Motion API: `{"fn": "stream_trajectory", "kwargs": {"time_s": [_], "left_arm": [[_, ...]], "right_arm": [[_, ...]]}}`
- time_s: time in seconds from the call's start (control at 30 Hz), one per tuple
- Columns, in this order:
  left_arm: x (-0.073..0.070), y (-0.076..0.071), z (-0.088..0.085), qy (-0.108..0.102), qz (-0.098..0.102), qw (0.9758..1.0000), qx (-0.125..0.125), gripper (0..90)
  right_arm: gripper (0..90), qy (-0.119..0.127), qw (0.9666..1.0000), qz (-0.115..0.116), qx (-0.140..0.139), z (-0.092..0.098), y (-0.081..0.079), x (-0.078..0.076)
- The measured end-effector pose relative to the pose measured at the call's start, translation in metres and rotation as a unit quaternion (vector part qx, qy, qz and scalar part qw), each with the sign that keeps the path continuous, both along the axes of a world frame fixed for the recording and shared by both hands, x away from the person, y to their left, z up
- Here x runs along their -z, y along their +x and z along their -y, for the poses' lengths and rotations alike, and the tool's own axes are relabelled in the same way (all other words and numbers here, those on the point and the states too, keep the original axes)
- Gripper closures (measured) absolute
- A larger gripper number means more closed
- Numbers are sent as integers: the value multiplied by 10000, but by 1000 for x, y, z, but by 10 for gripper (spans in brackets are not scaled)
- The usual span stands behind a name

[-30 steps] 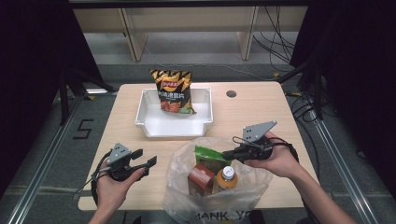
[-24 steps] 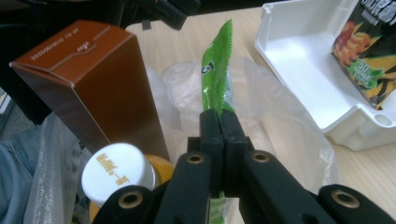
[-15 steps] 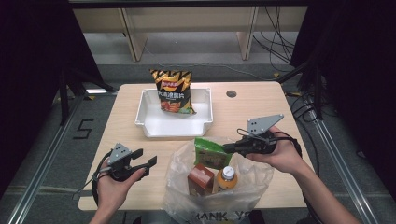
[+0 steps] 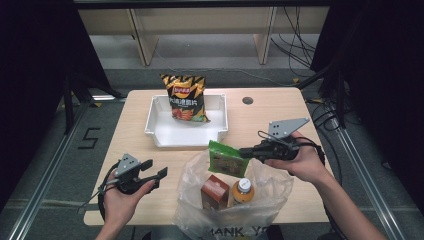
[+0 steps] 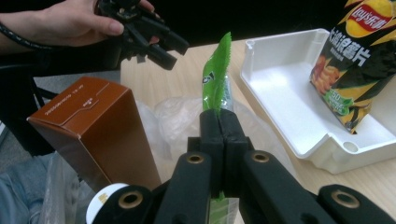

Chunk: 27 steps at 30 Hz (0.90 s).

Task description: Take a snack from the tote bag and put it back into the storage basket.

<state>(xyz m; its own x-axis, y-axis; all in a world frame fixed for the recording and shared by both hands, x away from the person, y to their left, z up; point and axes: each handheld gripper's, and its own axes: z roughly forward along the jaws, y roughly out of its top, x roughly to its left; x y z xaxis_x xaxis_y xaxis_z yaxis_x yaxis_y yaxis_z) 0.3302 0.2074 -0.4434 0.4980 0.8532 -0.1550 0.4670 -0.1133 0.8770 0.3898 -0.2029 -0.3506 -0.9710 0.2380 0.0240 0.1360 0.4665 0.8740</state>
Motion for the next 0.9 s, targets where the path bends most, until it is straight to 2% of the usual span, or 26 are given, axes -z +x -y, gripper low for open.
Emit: {"fn": "stream_trajectory", "kwargs": {"time_s": [0.03,0.07,0.1,0.13,0.17,0.23,0.27,0.33,0.37,0.4,0.43,0.47,0.5,0.53,0.57,0.6,0.63,0.67,0.7,0.73,0.83,0.9], "left_arm": [[0,0,0,8,-2,10000,-2,349],[0,0,0,8,-2,10000,-2,349],[0,0,0,2,-2,10000,2,349],[-1,-1,0,-1,0,10000,3,349],[-1,-1,0,0,2,10000,3,349],[0,-1,0,13,5,10000,5,349],[0,-1,0,13,5,10000,5,349],[0,-1,-1,18,4,10000,1,349],[0,-1,-1,11,0,10000,-2,349],[-1,-1,-1,5,2,10000,-6,349],[-1,-1,0,-14,6,10000,-11,349],[-1,-1,0,-19,10,10000,-7,349],[-1,-1,0,-17,11,10000,-13,349],[-1,-1,0,-18,12,10000,-11,349],[-1,-1,0,-21,12,10000,-12,349],[-1,-1,0,-19,11,10000,-13,349],[-1,-1,0,-16,12,10000,-10,349],[-1,-1,0,-16,12,10000,-10,349],[0,-1,0,-30,13,10000,3,349],[0,-1,0,-18,12,10000,-12,349],[0,-1,0,-21,8,10000,-12,349],[0,-1,0,-17,8,10000,-12,349]], "right_arm": [[900,73,10000,27,50,-1,0,-1],[900,48,9999,94,72,-1,1,-1],[900,48,9999,94,72,-1,1,-1],[900,54,10000,-22,51,-1,0,-3],[900,112,9998,90,122,-2,2,-2],[900,127,9999,5,48,-1,2,-4],[900,223,9997,7,102,-2,1,-4],[900,255,9996,75,128,-2,3,-4],[900,212,9997,34,102,-1,3,-6],[900,307,9993,108,173,-2,4,-5],[900,371,9991,67,206,-2,3,-6],[900,320,9993,88,171,-1,5,-7],[900,422,9989,55,209,-2,4,-7],[900,446,9986,170,211,-2,6,-8],[900,418,9989,89,192,-1,5,-9],[900,422,9986,168,255,-1,6,-10],[900,471,9985,-14,269,-1,4,-11],[900,471,9985,-14,269,-1,4,-11],[900,501,9983,126,261,0,7,-11],[900,617,9975,69,338,-2,6,-11],[900,664,9973,88,300,-1,8,-12],[900,633,9976,11,290,-2,9,-12]]}}
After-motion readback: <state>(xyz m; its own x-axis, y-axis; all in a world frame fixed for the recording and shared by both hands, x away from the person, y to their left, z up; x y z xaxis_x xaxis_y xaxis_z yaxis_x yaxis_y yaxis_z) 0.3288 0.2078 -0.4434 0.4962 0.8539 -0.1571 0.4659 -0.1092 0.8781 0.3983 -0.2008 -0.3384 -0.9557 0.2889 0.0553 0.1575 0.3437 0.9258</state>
